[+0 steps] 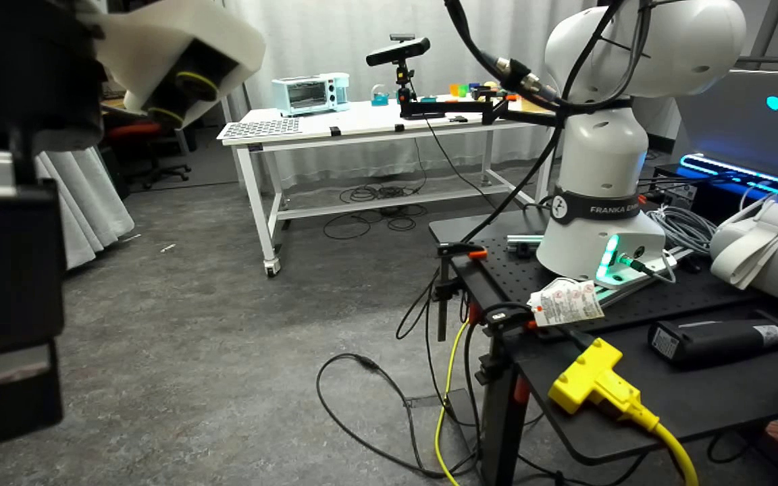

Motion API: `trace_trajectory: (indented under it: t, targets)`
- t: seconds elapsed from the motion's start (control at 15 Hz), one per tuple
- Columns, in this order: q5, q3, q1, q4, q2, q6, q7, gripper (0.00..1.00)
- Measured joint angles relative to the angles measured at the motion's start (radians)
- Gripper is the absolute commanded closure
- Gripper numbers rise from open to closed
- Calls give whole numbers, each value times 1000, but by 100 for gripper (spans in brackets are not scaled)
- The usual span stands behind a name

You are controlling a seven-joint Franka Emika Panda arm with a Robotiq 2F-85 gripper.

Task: Close the right drawer

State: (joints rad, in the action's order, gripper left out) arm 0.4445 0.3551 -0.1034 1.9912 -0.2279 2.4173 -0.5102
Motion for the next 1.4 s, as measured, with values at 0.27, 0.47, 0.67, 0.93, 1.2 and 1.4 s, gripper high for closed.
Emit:
trace_trajectory:
  t: [0.27,0.47,0.67,0.93,1.2,1.4]
  targets:
    - [60,4,0,19,9,6,-59,13]
    - [94,4,0,27,11,9,-95,0]
    - [116,4,0,32,14,12,-123,0]
    - [134,4,0,33,17,13,-138,0]
    - [134,4,0,33,17,13,-138,0]
    - [134,4,0,33,17,13,-138,0]
